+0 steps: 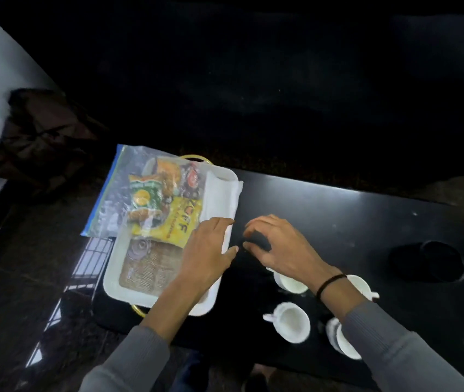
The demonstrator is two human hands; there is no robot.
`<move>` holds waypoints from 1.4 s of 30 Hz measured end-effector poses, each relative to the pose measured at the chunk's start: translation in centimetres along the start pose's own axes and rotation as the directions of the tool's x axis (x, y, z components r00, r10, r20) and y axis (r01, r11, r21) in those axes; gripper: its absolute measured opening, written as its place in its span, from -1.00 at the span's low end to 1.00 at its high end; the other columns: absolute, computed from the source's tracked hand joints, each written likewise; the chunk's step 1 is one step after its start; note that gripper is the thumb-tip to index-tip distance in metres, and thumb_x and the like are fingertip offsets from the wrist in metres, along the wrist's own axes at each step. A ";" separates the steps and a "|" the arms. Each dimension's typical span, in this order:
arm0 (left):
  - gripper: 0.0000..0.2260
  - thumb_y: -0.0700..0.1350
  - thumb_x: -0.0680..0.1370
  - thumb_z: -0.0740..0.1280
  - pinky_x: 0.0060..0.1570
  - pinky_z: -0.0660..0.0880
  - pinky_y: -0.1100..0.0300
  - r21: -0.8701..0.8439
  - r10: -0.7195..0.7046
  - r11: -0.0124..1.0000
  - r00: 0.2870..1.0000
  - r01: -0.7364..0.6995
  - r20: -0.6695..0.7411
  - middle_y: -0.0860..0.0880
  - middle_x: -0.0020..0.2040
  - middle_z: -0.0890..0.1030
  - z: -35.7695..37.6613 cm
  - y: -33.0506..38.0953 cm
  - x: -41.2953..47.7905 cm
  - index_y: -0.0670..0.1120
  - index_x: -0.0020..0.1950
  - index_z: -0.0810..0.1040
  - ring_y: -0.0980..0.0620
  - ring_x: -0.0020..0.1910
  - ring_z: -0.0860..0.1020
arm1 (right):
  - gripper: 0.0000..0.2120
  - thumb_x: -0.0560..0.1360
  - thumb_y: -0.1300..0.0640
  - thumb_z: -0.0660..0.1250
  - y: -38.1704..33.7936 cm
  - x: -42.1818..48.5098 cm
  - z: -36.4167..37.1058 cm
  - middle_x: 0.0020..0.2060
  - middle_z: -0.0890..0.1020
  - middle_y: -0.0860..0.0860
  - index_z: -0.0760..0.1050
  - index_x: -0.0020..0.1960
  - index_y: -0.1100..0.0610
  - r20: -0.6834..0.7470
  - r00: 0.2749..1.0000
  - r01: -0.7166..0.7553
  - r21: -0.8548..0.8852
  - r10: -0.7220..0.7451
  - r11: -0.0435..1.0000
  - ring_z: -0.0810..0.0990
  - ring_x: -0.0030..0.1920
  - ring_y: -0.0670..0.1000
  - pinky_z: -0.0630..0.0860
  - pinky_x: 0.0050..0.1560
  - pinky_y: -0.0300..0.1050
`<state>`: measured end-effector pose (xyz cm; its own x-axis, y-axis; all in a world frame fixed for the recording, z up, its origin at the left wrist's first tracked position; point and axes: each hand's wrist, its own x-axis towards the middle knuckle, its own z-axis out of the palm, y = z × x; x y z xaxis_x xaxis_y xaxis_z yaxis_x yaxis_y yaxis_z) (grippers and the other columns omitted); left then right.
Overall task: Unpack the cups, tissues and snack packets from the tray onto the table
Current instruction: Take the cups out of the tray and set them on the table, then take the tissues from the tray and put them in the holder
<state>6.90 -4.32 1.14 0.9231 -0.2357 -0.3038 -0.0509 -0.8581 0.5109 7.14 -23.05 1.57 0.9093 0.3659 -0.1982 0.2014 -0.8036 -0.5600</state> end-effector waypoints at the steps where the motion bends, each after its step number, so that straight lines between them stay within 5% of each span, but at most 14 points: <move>1: -0.51 -0.03 0.57 0.41 0.35 0.37 0.05 0.013 -0.026 1.000 1.000 0.026 -0.009 -0.03 0.40 0.48 -0.4 -0.9 0.7 -0.05 0.48 0.41 -0.05 0.39 0.42 | -0.78 0.55 -0.03 0.39 -0.6 1.3 0.5 0.14 0.65 -0.11 0.59 0.14 0.04 0.017 1.000 0.007 0.001 -0.007 1.000 0.57 0.17 -0.01 0.48 0.22 -0.04; 5: -0.51 -0.08 0.58 0.39 0.25 0.45 0.02 -0.078 -0.193 0.979 0.981 0.190 -0.023 -0.09 0.37 0.45 -1.3 -3.8 3.6 -0.13 0.48 0.36 -0.08 0.36 0.42 | -0.67 0.60 -0.03 0.33 -1.9 5.8 2.6 0.28 0.61 -0.03 0.48 0.33 0.03 0.088 0.993 -0.086 0.089 0.078 0.992 0.61 0.15 0.03 0.55 0.18 -0.04; 10: -0.46 0.05 0.58 0.38 0.22 0.49 -0.02 -0.031 -0.295 0.955 0.955 0.296 0.038 -0.09 0.37 0.46 -0.9 -5.5 6.6 -0.12 0.47 0.30 -0.09 0.35 0.45 | -0.60 0.63 0.18 0.22 -2.2 9.4 5.0 0.46 0.46 0.08 0.32 0.46 0.08 0.192 0.947 -0.301 0.261 0.257 0.917 0.51 0.39 0.03 0.50 0.24 -0.14; 13: -0.42 0.13 0.57 0.38 0.26 0.49 -0.01 0.041 -0.311 0.950 0.949 0.310 0.041 -0.07 0.38 0.47 -0.3 -5.8 7.6 -0.10 0.48 0.30 -0.08 0.39 0.46 | -0.58 0.60 0.26 0.18 -1.9 9.9 5.9 0.43 0.49 0.07 0.32 0.44 0.09 0.206 0.931 -0.351 0.272 0.302 0.896 0.56 0.28 0.01 0.57 0.21 -0.10; 16: -0.43 0.16 0.57 0.34 0.28 0.47 -0.02 0.114 -0.293 0.951 0.955 0.288 0.035 -0.08 0.37 0.48 0.5 -5.9 8.3 -0.10 0.46 0.31 -0.09 0.37 0.47 | -0.60 0.59 0.27 0.19 -1.5 9.6 6.5 0.36 0.54 0.02 0.36 0.41 0.09 0.183 0.927 -0.369 0.286 0.328 0.884 0.60 0.17 -0.04 0.58 0.07 -0.18; 29: -0.57 0.19 0.63 0.22 0.32 0.40 -0.04 0.355 -0.282 0.897 0.959 0.264 -0.002 -0.02 0.33 0.57 2.8 -5.7 9.4 -0.02 0.40 0.46 -0.05 0.36 0.47 | -0.70 0.64 0.17 0.22 -1.0 8.8 7.2 0.22 0.64 -0.04 0.41 0.36 0.06 0.075 0.907 -0.414 0.326 0.414 0.850 0.67 0.08 -0.05 0.63 0.07 -0.12; 35: -0.52 0.20 0.60 0.23 0.02 0.56 0.00 0.427 -0.213 0.882 0.977 0.200 -0.019 -0.05 0.26 0.57 2.8 -6.1 9.2 -0.09 0.37 0.45 -0.06 0.28 0.51 | -0.71 0.64 0.15 0.25 -1.1 8.5 7.4 0.21 0.63 -0.05 0.41 0.35 0.06 0.054 0.889 -0.444 0.343 0.454 0.828 0.68 0.04 -0.08 0.57 -0.08 -0.30; 39: -0.51 0.22 0.56 0.29 -0.26 0.44 0.10 0.455 -0.110 0.882 0.993 0.121 -0.052 -0.04 0.16 0.57 3.1 -6.6 9.0 -0.10 0.30 0.35 -0.03 0.16 0.56 | -0.73 0.64 0.14 0.26 -1.4 8.7 7.5 0.20 0.63 -0.05 0.43 0.34 0.05 0.043 0.871 -0.469 0.364 0.489 0.805 0.68 0.02 -0.08 0.57 -0.08 -0.30; 42: -0.62 0.14 0.60 0.27 -0.27 0.39 0.12 0.478 -0.030 0.877 0.998 0.048 -0.046 -0.05 0.14 0.56 3.2 -7.2 9.1 -0.10 0.26 0.40 -0.02 0.12 0.57 | -0.73 0.64 0.13 0.27 -1.7 9.0 7.8 0.17 0.64 -0.06 0.43 0.34 0.05 0.047 0.863 -0.483 0.367 0.503 0.795 0.67 0.01 -0.08 0.50 -0.18 -0.38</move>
<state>14.46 -1.79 -7.88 0.9408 -0.1887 -0.2817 -0.1822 -0.9820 0.0494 12.17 -14.71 -5.59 0.8688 -0.0663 -0.4907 -0.4132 -0.6432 -0.6447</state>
